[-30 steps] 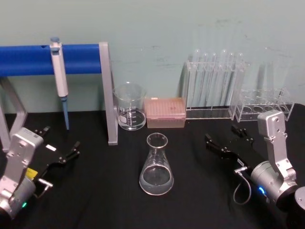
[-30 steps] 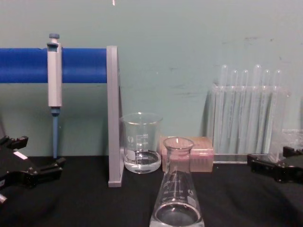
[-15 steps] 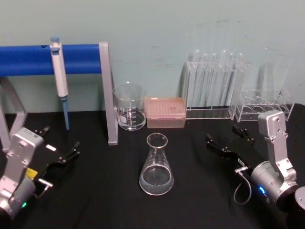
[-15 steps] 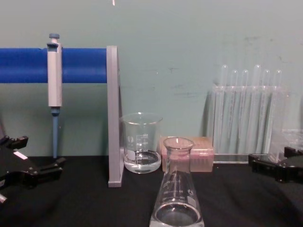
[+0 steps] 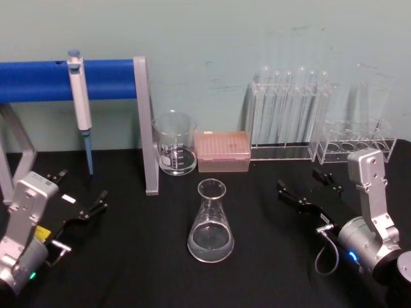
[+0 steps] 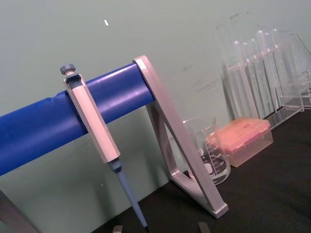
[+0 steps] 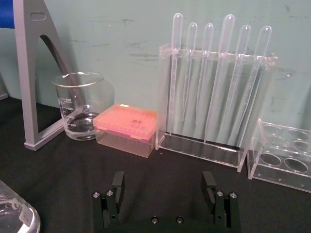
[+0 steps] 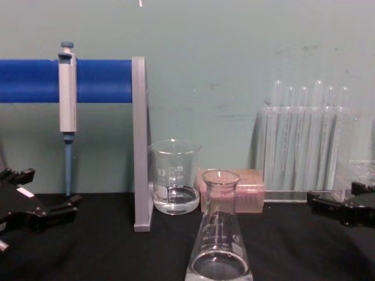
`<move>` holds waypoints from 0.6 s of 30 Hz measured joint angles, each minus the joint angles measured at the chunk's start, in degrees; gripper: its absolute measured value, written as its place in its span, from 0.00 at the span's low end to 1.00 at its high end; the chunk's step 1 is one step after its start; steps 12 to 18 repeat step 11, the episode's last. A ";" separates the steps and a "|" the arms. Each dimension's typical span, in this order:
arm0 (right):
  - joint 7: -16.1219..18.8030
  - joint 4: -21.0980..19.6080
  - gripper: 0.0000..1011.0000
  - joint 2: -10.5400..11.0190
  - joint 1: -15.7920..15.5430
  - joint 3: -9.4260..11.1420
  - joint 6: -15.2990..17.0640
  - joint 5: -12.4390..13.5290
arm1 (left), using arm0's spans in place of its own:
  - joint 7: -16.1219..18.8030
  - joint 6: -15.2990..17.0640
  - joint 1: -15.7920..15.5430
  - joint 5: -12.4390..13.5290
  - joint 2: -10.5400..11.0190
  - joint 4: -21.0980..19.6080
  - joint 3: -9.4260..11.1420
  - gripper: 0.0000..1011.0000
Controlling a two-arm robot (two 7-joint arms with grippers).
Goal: Grasp the erlenmeyer flask with one hand, shake it three times, then place it back.
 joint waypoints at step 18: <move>0.00 0.00 0.99 0.03 0.00 -0.04 -0.06 0.03 | 0.00 0.00 0.00 0.00 0.00 0.00 0.00 0.99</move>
